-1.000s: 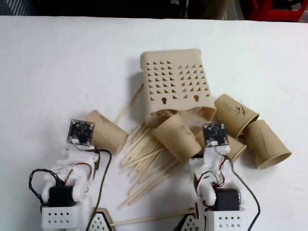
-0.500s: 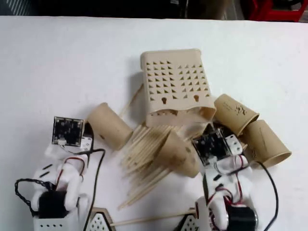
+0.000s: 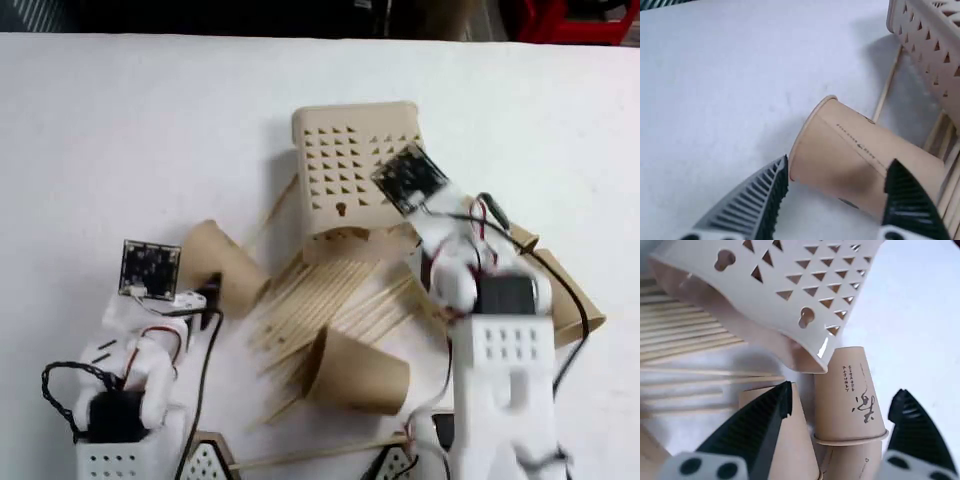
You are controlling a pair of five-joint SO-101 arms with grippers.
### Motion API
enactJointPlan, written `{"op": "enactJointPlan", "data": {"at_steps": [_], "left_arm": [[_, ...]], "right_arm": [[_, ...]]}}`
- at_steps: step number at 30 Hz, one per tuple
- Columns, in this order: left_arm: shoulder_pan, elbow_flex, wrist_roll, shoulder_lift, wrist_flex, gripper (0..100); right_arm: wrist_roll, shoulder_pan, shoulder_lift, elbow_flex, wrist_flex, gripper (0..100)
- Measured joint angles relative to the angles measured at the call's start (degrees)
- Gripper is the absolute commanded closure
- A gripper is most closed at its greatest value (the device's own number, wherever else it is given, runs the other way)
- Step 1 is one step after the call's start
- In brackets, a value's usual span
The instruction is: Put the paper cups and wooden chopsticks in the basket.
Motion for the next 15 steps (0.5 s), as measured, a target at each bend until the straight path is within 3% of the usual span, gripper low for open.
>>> {"op": "enactJointPlan", "data": {"at_steps": [4, 15], "left_arm": [[0.00, 0.53, 0.00, 0.00, 0.00, 65], [0.00, 0.97, 0.00, 0.00, 0.00, 65]], "right_arm": [[3.69, -0.18, 9.76, -2.37, -1.49, 65.9], [4.48, -1.05, 26.73, -2.64, -19.25, 66.1]]}}
